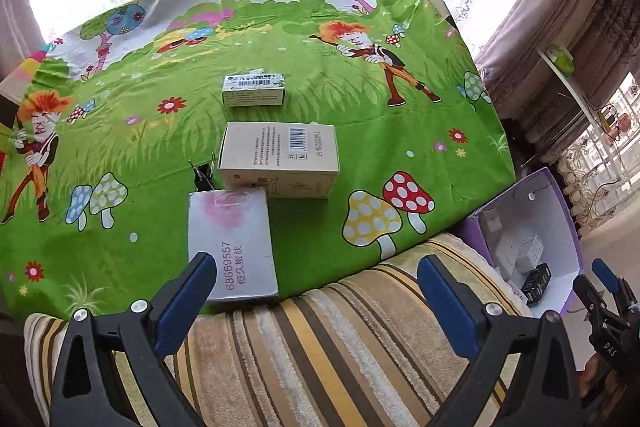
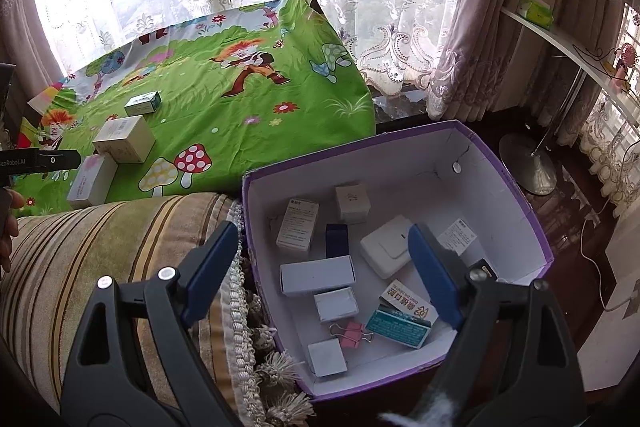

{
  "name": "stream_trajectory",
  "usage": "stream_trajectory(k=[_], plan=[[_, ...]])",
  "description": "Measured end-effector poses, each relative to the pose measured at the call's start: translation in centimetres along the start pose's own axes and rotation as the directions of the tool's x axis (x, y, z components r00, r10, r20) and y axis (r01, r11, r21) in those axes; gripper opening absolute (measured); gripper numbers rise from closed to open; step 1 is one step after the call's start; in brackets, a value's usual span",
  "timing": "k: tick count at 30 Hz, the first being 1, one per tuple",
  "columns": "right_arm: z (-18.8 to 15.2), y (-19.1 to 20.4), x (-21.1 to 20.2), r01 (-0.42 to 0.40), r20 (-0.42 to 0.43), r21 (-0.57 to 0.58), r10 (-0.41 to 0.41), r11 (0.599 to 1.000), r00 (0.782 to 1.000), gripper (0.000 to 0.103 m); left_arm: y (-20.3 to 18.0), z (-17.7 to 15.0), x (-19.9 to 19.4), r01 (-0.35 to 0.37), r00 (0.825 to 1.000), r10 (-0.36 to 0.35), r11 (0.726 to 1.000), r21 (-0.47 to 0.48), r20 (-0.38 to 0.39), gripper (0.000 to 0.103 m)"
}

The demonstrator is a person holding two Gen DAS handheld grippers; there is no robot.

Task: Organize rigid objects
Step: 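Move both open tools back over the table, then grasp the white box with pink print with the left tool, then grasp the beige barcode box with the right tool while the left tool holds the pink-printed box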

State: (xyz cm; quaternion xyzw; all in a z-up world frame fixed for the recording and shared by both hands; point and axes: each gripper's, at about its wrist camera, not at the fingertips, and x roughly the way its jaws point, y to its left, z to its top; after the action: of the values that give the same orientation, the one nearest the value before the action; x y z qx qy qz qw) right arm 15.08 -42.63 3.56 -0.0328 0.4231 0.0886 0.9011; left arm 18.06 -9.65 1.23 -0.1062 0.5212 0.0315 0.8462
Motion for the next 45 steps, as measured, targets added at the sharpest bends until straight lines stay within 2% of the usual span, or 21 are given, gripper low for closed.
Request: stream_trajectory(k=[3,8,12,20,22,24,25,27,30,34,38,45], plan=[[0.0,0.3,0.1,0.003,-0.003,-0.013,-0.003,1.000,1.000,0.089,2.0,0.5,1.4,-0.047,0.998,0.045,0.999,-0.021,-0.049,0.103],[0.1,0.6,0.0,0.001,-0.002,-0.019,-0.001,1.000,1.000,0.089,4.4,0.4,3.4,-0.084,0.992,0.077,0.993,-0.077,-0.098,0.103],[0.5,1.4,0.1,-0.010,-0.007,-0.040,0.010,0.999,1.000,0.089,5.0,-0.1,5.1,-0.049,0.989,0.033,0.993,-0.108,-0.146,0.103],[2.3,4.6,0.1,-0.075,-0.011,-0.115,0.075,0.991,0.997,0.089,5.6,0.1,7.4,-0.052,0.983,0.031,0.992,-0.112,-0.181,0.102],[3.0,5.5,0.1,-0.099,-0.010,-0.119,0.099,0.988,0.995,0.090,5.8,0.1,8.0,-0.043,0.981,0.020,0.992,-0.118,-0.191,0.098],[3.7,6.7,0.2,-0.117,-0.009,-0.132,0.117,0.984,0.993,0.092,5.9,-0.1,8.4,-0.028,0.979,0.001,0.991,-0.130,-0.204,0.082],[4.0,7.4,0.3,-0.121,-0.008,-0.143,0.122,0.982,0.993,0.093,5.9,-0.2,8.5,-0.023,0.979,-0.005,0.991,-0.134,-0.206,0.078],[4.7,9.0,0.8,-0.125,-0.010,-0.177,0.126,0.976,0.992,0.094,6.0,-0.2,8.3,-0.011,0.981,-0.015,0.991,-0.135,-0.193,0.073],[5.7,11.2,1.8,-0.157,-0.045,-0.208,0.151,0.965,0.988,0.095,6.0,-0.5,7.8,0.023,0.983,-0.049,0.989,-0.147,-0.175,0.072],[7.3,13.6,3.0,-0.206,-0.085,-0.189,0.193,0.960,0.978,0.095,6.9,-1.5,5.9,0.060,0.988,-0.083,0.985,-0.165,-0.132,0.072],[9.1,16.5,4.2,-0.203,-0.101,-0.175,0.188,0.963,0.977,0.096,8.1,-2.4,3.9,0.090,0.990,-0.108,0.978,-0.190,-0.086,0.070],[10.7,22.6,7.8,-0.219,-0.166,-0.131,0.196,0.967,0.966,0.098,11.6,-3.5,0.8,0.075,0.997,-0.069,0.957,-0.281,0.030,0.067]])
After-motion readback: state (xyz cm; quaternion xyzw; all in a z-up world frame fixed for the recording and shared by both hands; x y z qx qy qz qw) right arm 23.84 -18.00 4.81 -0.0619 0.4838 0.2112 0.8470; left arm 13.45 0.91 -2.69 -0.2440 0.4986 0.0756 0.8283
